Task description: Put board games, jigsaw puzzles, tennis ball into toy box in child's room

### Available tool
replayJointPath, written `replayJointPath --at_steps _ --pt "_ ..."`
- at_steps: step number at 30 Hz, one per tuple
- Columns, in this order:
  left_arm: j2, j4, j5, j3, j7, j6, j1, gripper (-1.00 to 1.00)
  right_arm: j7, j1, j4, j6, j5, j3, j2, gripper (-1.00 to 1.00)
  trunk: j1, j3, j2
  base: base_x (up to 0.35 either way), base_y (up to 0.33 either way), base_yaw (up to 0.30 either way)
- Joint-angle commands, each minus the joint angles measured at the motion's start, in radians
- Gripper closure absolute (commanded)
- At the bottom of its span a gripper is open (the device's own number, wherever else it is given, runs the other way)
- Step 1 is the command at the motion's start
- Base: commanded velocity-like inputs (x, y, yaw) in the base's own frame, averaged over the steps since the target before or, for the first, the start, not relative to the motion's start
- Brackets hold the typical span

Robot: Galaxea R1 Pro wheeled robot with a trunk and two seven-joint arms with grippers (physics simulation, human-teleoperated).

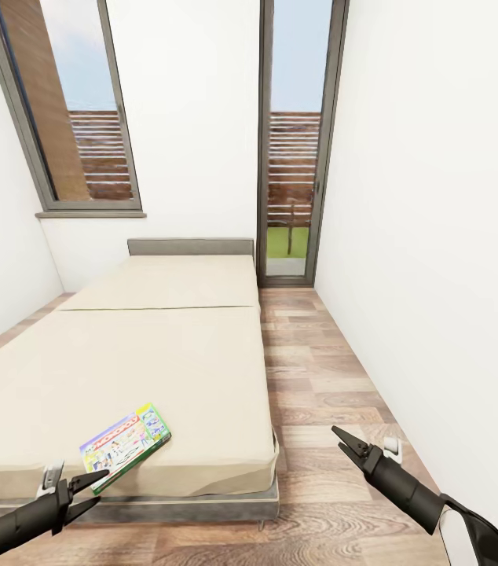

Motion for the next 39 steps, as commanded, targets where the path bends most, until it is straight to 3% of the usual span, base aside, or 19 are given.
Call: replayJointPath --at_steps 1,39 --pt "0.0 0.0 -0.002 0.004 -0.005 0.01 -0.001 -1.0 0.003 -0.001 0.0 0.005 0.0 -0.002 0.001 -1.0 0.0 -0.001 0.0 0.0 0.0 0.0" --pt "0.011 0.0 0.0 0.01 -0.011 0.008 -0.001 -1.0 0.003 -0.001 -0.001 0.005 0.0 -0.002 0.001 -1.0 0.0 -0.001 0.0 0.0 0.0 0.0"
